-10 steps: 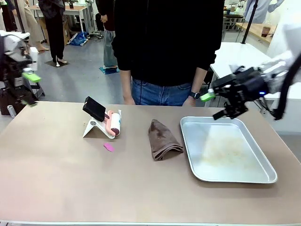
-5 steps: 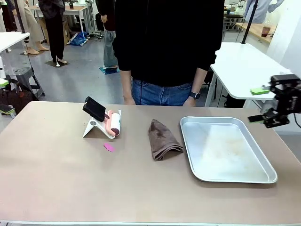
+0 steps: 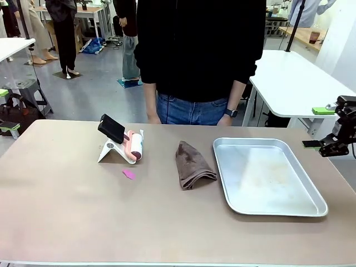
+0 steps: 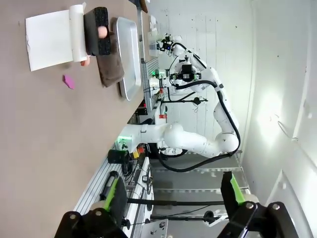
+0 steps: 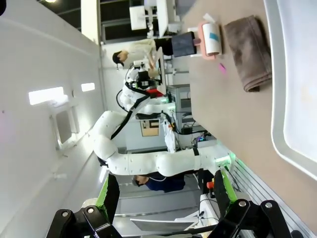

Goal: Clean the surface of the table.
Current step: Return the Lint Roller and towel to their original positions.

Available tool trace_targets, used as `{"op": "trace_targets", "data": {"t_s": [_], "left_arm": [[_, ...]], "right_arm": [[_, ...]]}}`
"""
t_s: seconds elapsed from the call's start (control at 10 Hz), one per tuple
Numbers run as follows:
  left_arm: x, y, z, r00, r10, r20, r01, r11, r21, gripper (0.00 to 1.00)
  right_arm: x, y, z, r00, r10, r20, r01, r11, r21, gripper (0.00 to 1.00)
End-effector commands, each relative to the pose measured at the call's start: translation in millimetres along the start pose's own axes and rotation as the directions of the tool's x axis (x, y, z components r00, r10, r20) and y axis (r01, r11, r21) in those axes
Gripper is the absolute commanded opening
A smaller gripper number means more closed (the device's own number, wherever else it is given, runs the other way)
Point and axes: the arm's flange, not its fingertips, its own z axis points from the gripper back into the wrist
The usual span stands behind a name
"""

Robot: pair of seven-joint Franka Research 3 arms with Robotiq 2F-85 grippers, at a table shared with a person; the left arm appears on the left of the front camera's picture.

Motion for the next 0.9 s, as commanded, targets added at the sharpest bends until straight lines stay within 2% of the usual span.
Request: {"op": "trace_targets", "data": {"t_s": [0.0, 0.8], "left_arm": [[-5.6, -7.1, -0.6, 1.0, -0.012, -0.02, 0.012, 1.0, 0.022, 1.0], [-5.6, -7.1, -0.6, 1.0, -0.012, -0.02, 0.012, 1.0, 0.022, 1.0]], "right_arm": [[-3.6, 7.4, 0.9, 1.0, -0.006, -0.008, 0.006, 1.0, -0.004, 1.0], [-3.6, 7.4, 0.9, 1.0, -0.006, -0.008, 0.006, 1.0, -0.004, 1.0]]}}
